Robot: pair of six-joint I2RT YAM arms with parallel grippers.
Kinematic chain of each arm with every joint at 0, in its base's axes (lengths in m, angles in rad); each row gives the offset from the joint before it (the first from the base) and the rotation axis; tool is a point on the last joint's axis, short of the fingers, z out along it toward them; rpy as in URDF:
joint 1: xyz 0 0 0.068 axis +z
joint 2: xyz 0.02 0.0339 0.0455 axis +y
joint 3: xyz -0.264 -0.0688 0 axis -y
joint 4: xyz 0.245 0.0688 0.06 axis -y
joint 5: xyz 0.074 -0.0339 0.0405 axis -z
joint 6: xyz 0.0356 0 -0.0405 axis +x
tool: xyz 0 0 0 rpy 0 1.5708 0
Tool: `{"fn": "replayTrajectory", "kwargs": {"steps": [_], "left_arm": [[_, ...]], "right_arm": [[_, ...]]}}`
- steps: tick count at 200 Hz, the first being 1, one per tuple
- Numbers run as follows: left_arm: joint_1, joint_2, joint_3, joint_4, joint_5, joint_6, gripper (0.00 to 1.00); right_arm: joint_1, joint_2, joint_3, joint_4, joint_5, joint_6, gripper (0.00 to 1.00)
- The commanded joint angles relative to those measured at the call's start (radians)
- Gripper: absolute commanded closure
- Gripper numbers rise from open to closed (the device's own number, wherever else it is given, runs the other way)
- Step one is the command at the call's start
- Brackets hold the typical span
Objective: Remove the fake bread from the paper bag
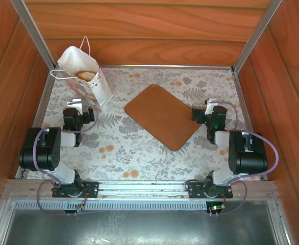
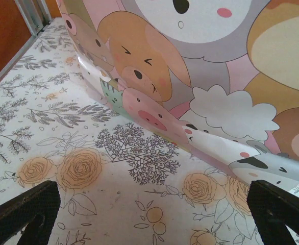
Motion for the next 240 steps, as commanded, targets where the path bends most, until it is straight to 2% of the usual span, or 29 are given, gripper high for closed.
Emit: {"fn": "replayTrajectory", "kwargs": {"steps": [1, 30, 48, 139, 157, 175, 198, 205, 217, 240], "left_arm": [[0.007, -0.011, 0.007, -0.006, 0.015, 0.010, 0.00], [0.008, -0.012, 0.006, -0.006, 0.015, 0.008, 0.00], [0.007, -0.014, 0.008, -0.006, -0.042, -0.011, 0.00], [0.006, -0.019, 0.003, -0.003, -0.035, -0.008, 0.00], [-0.003, -0.058, -0.022, -0.001, 0.005, 0.015, 0.00], [-0.025, -0.126, -0.045, -0.003, -0.060, 0.020, 0.00], [-0.021, -0.227, -0.070, -0.072, -0.126, -0.028, 0.00], [-0.020, -0.257, -0.078, -0.095, -0.130, -0.030, 0.00], [-0.020, -0.323, -0.090, -0.141, -0.143, -0.044, 0.00], [-0.021, -0.511, -0.066, -0.360, -0.188, -0.081, 0.00]], "right_arm": [[0.007, -0.006, 0.010, 0.015, 0.011, -0.015, 0.00], [0.007, -0.005, 0.010, 0.015, 0.011, -0.013, 0.00], [0.007, -0.006, 0.010, 0.015, 0.013, -0.012, 0.00], [0.008, -0.006, 0.012, 0.015, 0.013, -0.012, 0.00], [0.007, -0.009, 0.007, 0.019, 0.011, -0.013, 0.00], [0.009, -0.016, 0.015, 0.004, -0.026, -0.033, 0.01], [0.009, -0.046, 0.018, -0.016, -0.004, -0.021, 0.00], [0.007, -0.071, 0.027, -0.054, 0.005, -0.014, 0.00], [0.007, -0.116, 0.079, -0.216, 0.040, 0.009, 0.00], [0.007, -0.181, 0.214, -0.530, 0.081, 0.068, 0.00]]}}
